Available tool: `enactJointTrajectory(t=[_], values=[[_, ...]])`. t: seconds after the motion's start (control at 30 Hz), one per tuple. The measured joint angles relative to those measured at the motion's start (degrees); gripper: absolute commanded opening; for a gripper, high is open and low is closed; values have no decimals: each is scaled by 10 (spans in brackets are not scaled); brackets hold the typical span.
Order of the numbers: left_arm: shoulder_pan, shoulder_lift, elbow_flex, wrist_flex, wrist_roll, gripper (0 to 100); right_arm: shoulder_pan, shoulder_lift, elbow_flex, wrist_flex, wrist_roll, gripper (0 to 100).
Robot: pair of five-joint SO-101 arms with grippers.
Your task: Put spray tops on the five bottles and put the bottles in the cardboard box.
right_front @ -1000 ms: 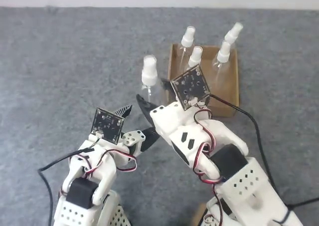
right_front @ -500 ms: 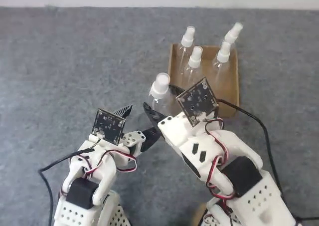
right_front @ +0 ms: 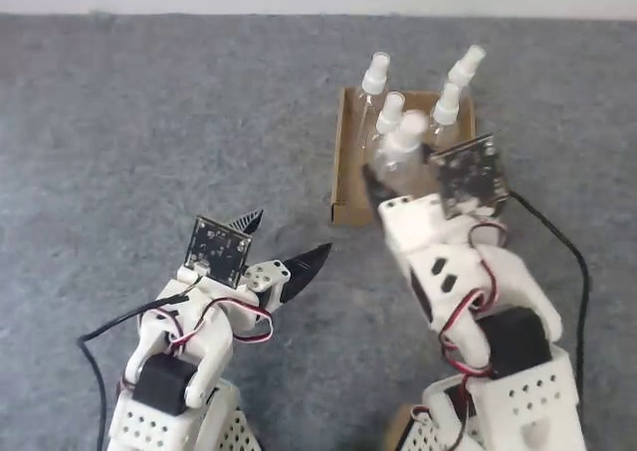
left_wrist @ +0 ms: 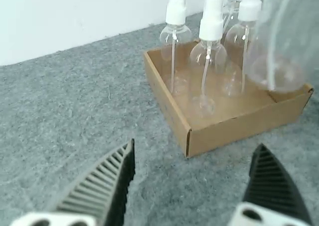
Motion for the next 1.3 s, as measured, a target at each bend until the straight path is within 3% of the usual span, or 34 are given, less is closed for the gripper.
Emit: enactJointTrajectory(t=[0.2,0.33,0.83,1.3], values=[[0,0,0,0,0,316,105,-1,10,-55,0,6],[0,0,0,0,0,303,138,16,50,-124,0,6],[0,-2,5,-1,0,302,139,297,61,-305,0,6],[0,0,16,-14,0,302,139,353,103,-333,0,6]])
